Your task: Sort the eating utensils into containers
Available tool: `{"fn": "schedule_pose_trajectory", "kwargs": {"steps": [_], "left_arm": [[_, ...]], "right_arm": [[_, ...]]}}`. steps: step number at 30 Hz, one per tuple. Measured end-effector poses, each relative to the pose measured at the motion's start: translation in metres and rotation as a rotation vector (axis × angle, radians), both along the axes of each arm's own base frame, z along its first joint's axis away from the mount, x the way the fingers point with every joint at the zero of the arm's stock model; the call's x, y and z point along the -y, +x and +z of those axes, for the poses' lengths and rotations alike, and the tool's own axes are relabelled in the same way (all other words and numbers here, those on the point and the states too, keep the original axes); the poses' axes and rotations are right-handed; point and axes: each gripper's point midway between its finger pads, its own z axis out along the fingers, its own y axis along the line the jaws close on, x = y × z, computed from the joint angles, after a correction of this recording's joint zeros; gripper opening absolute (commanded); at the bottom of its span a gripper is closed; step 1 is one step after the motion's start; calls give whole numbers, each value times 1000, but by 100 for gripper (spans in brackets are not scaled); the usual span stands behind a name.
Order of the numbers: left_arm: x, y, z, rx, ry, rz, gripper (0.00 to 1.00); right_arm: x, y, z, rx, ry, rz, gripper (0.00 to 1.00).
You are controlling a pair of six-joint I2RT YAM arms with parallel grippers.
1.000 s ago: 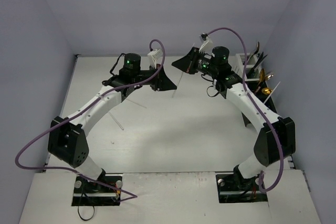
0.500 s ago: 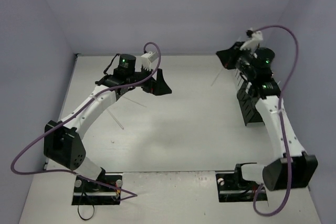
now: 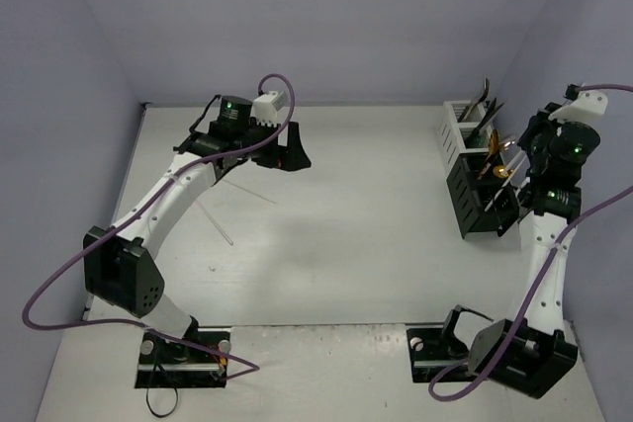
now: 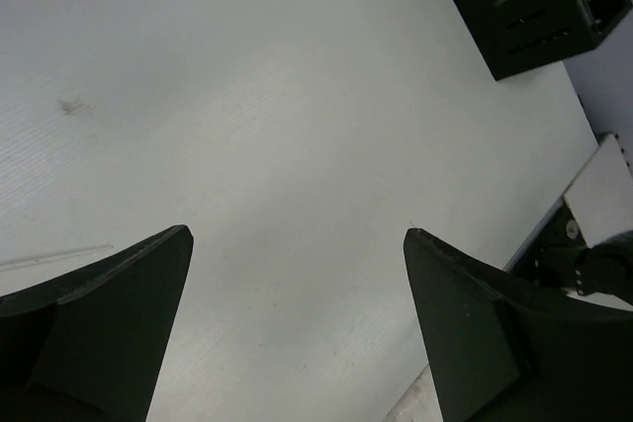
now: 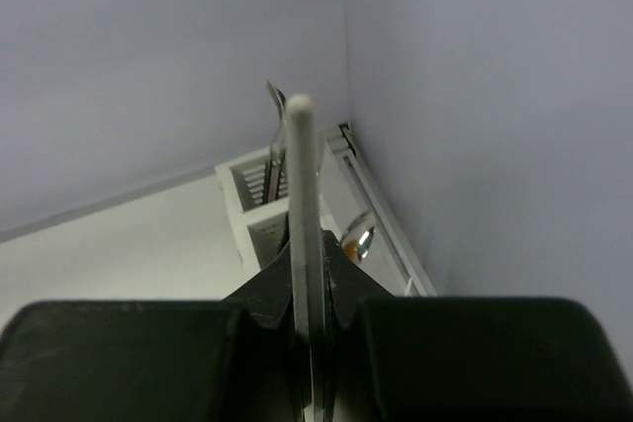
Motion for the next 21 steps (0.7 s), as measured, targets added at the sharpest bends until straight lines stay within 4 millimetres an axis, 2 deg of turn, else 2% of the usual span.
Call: {"fn": "schedule_pose_trajectory", "kwargs": {"steps": [6, 10, 16, 21], "left_arm": [[-17, 14, -10, -5, 83, 120, 87], [-26, 17, -22, -8, 124, 166, 87], [-36, 14, -41, -27, 167, 188, 87], [-45, 19, -44, -18, 190, 210, 87]], "right_arm": [[26, 23, -58, -141, 51, -34, 0], [33, 31, -91, -213, 89, -35, 0], [37, 40, -114, -249, 110, -36, 0], [37, 41, -125, -256, 112, -35, 0]]}}
